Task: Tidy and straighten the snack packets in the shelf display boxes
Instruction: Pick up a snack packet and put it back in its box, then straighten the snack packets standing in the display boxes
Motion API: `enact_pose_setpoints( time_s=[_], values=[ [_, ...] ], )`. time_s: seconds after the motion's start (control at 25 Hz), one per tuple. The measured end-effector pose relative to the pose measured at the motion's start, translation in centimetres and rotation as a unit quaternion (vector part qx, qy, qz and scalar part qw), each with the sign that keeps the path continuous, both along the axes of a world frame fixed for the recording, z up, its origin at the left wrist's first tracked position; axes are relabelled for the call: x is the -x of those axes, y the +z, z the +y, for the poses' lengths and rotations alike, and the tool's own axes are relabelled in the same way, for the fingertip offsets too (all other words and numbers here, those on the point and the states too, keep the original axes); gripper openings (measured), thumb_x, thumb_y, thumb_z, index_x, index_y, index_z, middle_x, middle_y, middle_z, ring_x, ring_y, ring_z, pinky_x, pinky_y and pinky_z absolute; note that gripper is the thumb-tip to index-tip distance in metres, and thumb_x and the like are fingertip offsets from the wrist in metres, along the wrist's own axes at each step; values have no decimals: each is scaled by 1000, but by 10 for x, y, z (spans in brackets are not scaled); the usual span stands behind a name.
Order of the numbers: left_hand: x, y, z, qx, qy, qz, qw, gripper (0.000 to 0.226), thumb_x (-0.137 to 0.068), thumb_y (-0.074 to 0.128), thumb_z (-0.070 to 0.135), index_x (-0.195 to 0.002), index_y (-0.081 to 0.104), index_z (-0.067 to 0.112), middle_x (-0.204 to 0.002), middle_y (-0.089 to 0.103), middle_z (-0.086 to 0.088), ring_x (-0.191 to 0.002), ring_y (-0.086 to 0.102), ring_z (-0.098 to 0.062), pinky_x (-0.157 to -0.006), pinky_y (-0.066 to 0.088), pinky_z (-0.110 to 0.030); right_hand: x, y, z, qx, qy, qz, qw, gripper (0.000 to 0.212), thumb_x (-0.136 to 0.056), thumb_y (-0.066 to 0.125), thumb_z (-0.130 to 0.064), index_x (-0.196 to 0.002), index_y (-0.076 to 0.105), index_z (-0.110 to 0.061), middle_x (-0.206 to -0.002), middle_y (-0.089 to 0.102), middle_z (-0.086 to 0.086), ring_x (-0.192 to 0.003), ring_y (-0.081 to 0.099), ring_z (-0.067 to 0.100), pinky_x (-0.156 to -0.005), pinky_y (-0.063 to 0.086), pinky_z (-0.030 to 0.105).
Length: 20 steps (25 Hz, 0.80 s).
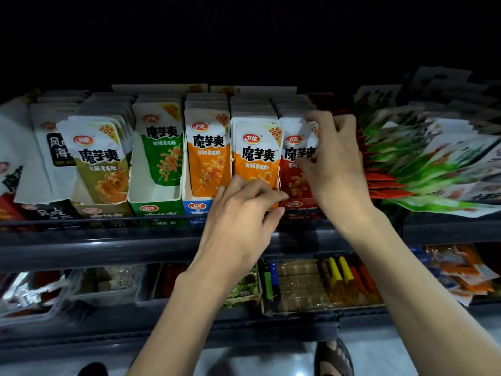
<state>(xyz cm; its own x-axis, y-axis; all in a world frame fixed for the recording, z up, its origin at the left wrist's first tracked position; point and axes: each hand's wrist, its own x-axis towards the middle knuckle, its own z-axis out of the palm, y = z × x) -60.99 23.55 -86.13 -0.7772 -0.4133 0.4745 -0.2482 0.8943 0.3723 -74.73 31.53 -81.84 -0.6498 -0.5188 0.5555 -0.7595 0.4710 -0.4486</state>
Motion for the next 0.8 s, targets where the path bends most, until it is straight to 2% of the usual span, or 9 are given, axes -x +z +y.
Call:
enact_pose_setpoints(
  time_s=[0.12, 0.2, 0.36, 0.52, 0.68, 0.8],
  values=[
    [-2, 0, -1, -21, -4, 1, 1000, 27, -96, 57, 33, -120, 67, 31, -114, 62, 15, -106, 41, -11, -91, 33, -33, -4, -1, -1, -7, -5, 24, 1000, 64, -83, 73, -3, -136, 42, -23, -136, 33, 5, -78, 42, 14, -62, 50, 30],
    [-3, 0, -2, -28, 0, 21, 999, 24, -95, 58, 31, -117, 68, 30, -112, 63, 15, -103, 41, -10, -90, 33, -31, -6, 1, -1, 11, -7, 40, 999, 63, -83, 73, -3, -136, 43, -20, -137, 33, 6, -77, 46, 13, -63, 55, 32],
    [-8, 3, -6, -42, 24, 72, 996, 19, -93, 61, 24, -109, 70, 25, -107, 65, 12, -100, 46, -11, -88, 40, -36, -13, 2, -5, 47, 49, 79, 995, 40, -94, 63, -12, -132, 53, -15, -126, 49, 6, -90, 59, 17, -73, 54, 33],
    [-13, 6, -9, -49, 58, 95, 993, 16, -93, 61, 22, -105, 72, 23, -103, 65, 10, -100, 49, -14, -87, 42, -40, -15, -3, -16, 25, 75, 50, 996, 41, -96, 61, -14, -136, 54, -15, -115, 62, 6, -99, 61, 24, -82, 53, 42],
    [-22, 9, -16, -66, 89, 117, 987, 16, -92, 58, 23, -102, 71, 22, -102, 65, 8, -99, 50, -16, -86, 44, -43, -19, -2, -19, 20, 66, 51, 996, 44, -96, 61, -17, -139, 51, -15, -118, 60, 5, -99, 61, 24, -80, 53, 40],
    [-31, 11, -23, -70, 118, 122, 983, 15, -92, 60, 21, -101, 71, 21, -103, 65, 7, -101, 51, -18, -86, 44, -41, -28, 1, -20, 41, 38, 75, 996, 46, -95, 62, -17, -140, 49, -15, -128, 48, 7, -93, 59, 20, -71, 52, 33]
  ],
)
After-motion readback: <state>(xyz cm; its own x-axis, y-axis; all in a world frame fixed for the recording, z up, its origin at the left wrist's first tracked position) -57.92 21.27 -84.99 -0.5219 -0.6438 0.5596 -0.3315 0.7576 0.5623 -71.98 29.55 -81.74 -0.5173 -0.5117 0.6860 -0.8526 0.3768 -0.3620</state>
